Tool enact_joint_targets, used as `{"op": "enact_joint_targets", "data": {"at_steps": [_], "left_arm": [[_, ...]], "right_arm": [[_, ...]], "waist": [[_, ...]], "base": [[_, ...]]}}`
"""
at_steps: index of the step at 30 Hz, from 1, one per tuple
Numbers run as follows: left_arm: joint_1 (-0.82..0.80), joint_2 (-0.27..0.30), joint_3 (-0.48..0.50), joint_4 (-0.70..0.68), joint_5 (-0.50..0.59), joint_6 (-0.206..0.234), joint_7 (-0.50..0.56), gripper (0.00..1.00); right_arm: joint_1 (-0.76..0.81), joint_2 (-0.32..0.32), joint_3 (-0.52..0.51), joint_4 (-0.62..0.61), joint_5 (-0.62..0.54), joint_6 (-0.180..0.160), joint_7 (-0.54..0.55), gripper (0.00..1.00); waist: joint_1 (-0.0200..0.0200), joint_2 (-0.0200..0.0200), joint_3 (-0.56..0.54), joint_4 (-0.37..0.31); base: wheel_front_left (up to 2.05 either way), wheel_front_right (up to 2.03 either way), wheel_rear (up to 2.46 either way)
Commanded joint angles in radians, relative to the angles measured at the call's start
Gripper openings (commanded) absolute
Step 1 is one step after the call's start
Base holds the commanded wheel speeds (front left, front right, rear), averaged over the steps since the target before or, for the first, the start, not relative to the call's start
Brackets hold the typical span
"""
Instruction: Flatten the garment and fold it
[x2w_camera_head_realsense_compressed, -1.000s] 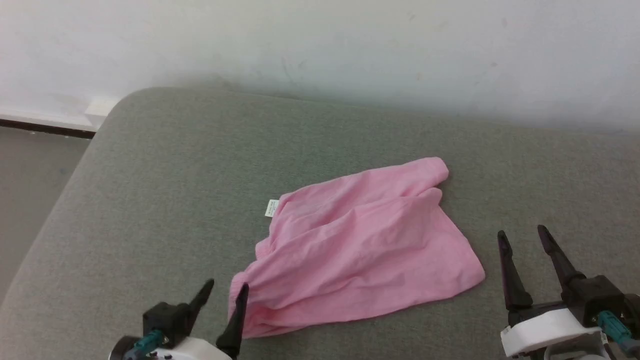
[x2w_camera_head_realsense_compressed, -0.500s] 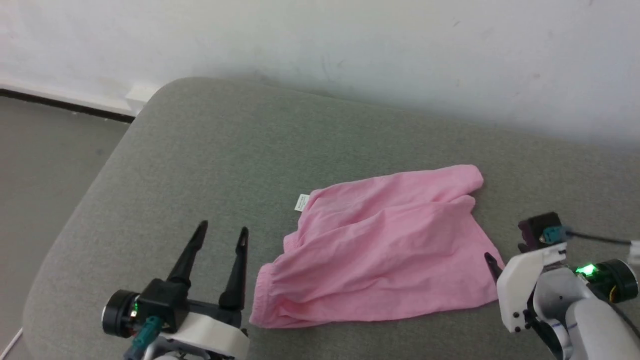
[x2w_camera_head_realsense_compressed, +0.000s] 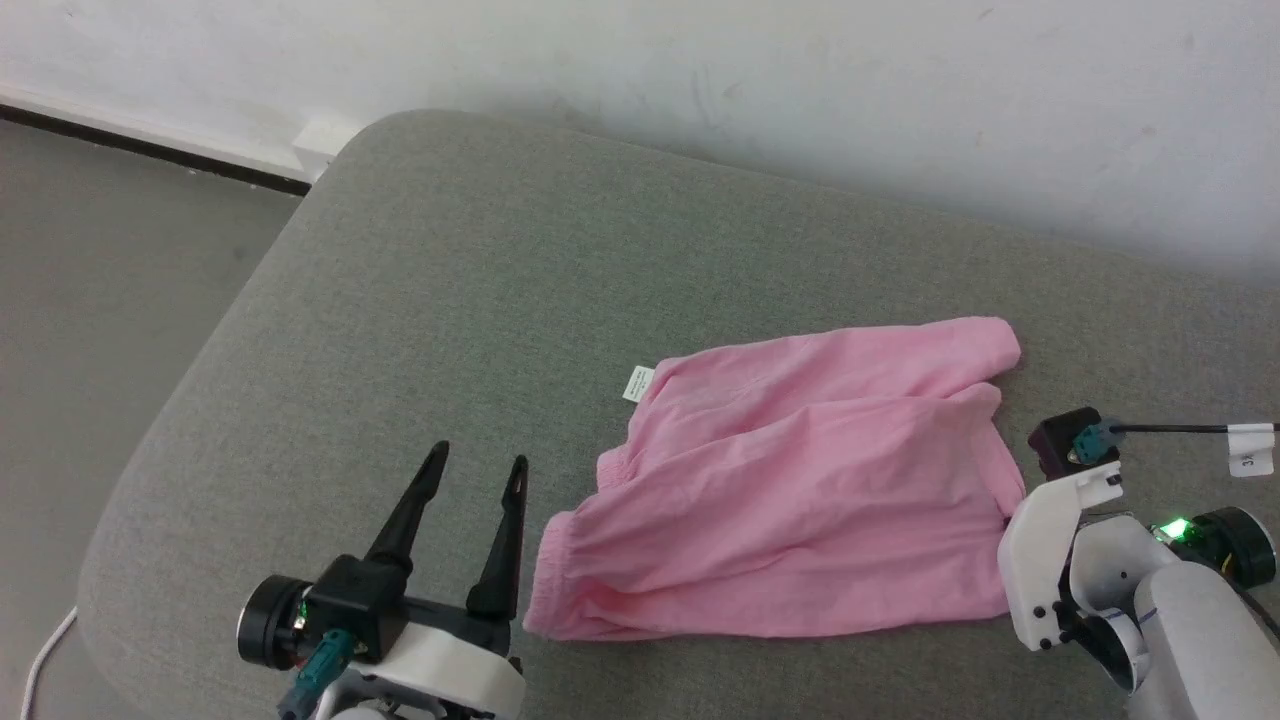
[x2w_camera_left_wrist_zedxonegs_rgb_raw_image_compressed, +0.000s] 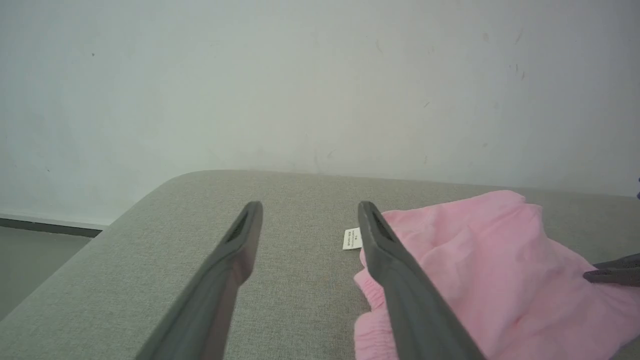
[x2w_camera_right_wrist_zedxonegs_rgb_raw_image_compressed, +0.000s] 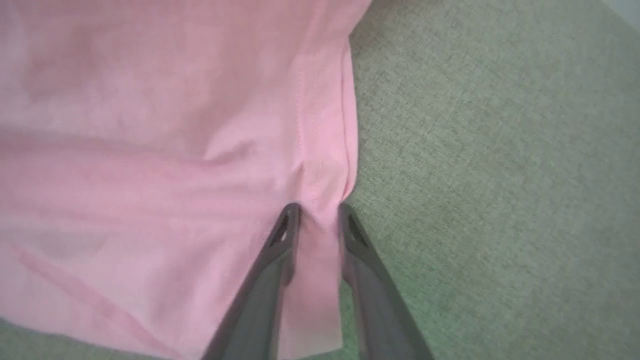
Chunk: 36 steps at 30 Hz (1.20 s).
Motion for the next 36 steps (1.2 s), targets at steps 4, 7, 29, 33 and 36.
{"op": "enact_joint_targets", "data": {"at_steps": [4,7,29,33,36], "left_arm": [[0.018,-0.013,0.023,0.015,0.026,-0.027,-0.005,1.0],[0.029,-0.016,0.029,0.027,0.035,-0.044,-0.005,1.0],[0.008,-0.078,0.034,0.135,0.026,-0.135,-0.003,1.0],[-0.045,-0.063,0.014,0.187,0.005,-0.148,0.067,1.0],[-0.081,-0.052,0.003,0.21,-0.007,-0.154,0.136,1.0]], "right_arm": [[0.014,-0.013,-0.036,0.028,0.014,-0.002,-0.031,0.0],[0.023,-0.033,-0.081,-0.001,0.024,-0.002,-0.028,0.0],[0.132,-0.042,-0.3,-0.271,-0.011,-0.002,-0.251,1.0],[0.171,0.019,-0.289,-0.37,-0.016,-0.002,-0.422,1.0],[0.197,0.054,-0.282,-0.405,-0.018,-0.002,-0.489,1.0]], "waist": [[0.0,0.0,-0.03,-0.038],[0.0,0.0,-0.048,-0.07],[0.0,0.0,-0.018,-0.202],[0.0,0.0,0.001,-0.241],[0.0,0.0,0.018,-0.261]], "base": [[0.0,0.0,0.0],[0.0,0.0,0.0],[0.0,0.0,0.0],[0.0,0.0,0.0],[0.0,0.0,0.0]]}}
